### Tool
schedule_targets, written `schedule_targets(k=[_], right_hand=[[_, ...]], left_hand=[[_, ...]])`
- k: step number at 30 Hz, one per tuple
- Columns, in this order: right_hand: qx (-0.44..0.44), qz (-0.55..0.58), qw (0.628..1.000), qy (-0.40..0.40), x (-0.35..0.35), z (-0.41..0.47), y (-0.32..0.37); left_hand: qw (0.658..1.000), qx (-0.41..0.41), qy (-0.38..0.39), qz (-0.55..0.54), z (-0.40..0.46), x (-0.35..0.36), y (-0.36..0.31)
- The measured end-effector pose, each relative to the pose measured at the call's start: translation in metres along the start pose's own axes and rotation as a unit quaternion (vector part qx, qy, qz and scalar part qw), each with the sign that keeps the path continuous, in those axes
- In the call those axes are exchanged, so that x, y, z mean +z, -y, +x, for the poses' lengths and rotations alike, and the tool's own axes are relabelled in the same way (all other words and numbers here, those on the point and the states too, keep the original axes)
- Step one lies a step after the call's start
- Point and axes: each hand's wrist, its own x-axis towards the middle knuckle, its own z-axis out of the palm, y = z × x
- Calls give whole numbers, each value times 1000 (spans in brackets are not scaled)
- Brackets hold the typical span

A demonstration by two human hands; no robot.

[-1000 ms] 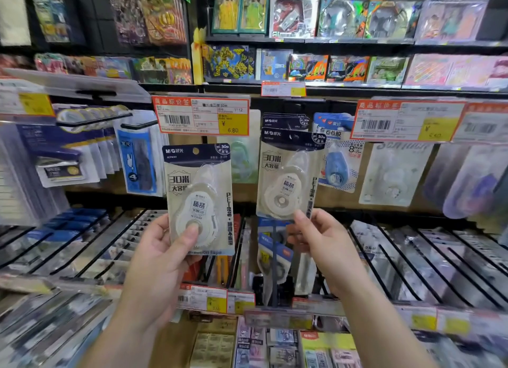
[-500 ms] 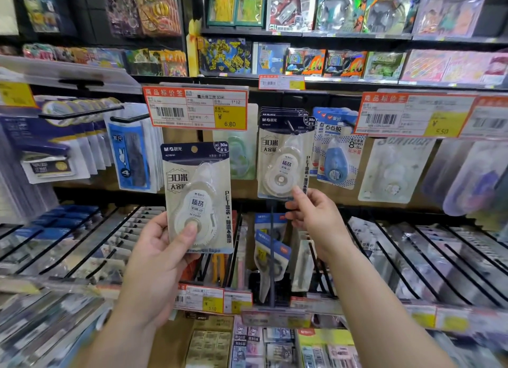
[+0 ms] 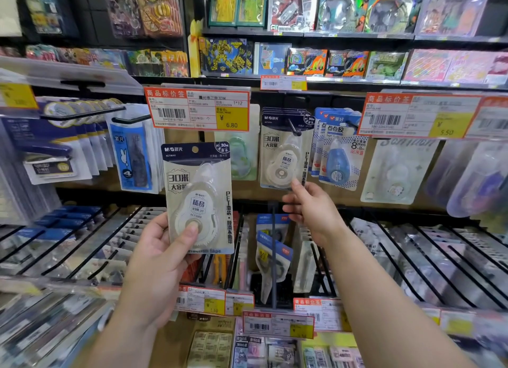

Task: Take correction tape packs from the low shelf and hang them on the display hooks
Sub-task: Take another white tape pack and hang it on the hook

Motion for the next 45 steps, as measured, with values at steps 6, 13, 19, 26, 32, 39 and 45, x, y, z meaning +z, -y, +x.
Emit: schedule_targets(k=[6, 13, 19, 26, 32, 39, 45], right_hand=[[14, 3, 1000, 2, 0, 1, 4], [29, -2, 1000, 2, 3, 0, 8], [52, 7, 998, -17, -1, -12, 2], [-27, -78, 996, -29, 1, -87, 20], [-135, -135, 977, 96, 15, -154, 34], [-189, -163, 968, -1, 4, -161, 31], [-185, -129, 974, -22, -4, -154, 39]], left_hand=[[1000, -2, 7, -9, -4, 4, -1], [1000, -6, 10, -22, -11, 7, -3], [999, -10, 22, -21, -19, 14, -7], [999, -12, 36, 4, -20, 24, -3], [998, -1, 62, 26, -30, 46, -1], [994, 14, 104, 40, -39, 65, -4], [991, 30, 117, 60, -32, 80, -9]])
